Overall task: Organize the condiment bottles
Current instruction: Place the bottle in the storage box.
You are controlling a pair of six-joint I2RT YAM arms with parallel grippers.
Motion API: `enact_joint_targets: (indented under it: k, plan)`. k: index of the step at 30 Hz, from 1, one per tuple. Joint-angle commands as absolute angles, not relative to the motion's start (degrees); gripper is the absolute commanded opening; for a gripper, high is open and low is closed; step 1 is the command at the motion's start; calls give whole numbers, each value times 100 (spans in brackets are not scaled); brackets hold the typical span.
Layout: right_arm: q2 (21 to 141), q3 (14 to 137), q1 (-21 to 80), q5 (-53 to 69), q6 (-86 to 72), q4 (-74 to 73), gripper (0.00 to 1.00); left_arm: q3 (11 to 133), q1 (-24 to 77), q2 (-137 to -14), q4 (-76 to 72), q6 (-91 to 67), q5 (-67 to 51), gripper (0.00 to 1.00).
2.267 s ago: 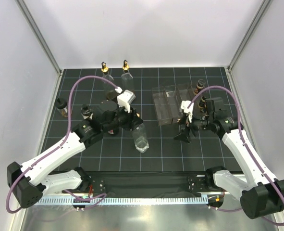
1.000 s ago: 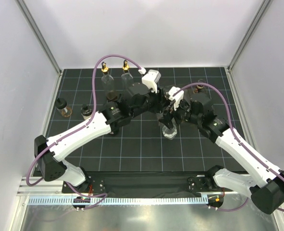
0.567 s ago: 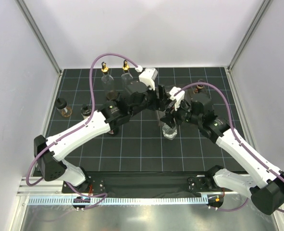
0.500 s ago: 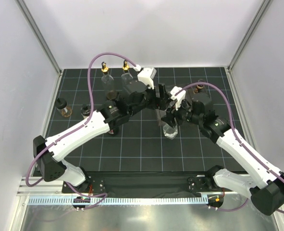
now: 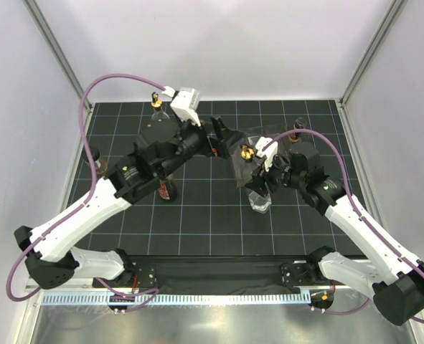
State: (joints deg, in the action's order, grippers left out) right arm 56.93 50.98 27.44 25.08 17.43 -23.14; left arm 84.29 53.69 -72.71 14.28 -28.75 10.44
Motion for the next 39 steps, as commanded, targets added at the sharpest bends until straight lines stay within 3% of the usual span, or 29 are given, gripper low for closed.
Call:
enact_joint_targets:
  k: [1, 17, 39]
  plan:
    - [5616, 5273, 2646, 2742, 1890, -1846, 4, 8543, 5274, -6988, 1344, -2497, 1151, 96]
    - [6038, 6442, 1284, 3129, 1837, -1855, 4, 6909, 5142, -5344, 1608, -722, 1213, 100]
    - [7374, 7567, 264, 2909, 1310, -871, 4, 5687, 5080, -5195, 1248, -132, 1424, 100]
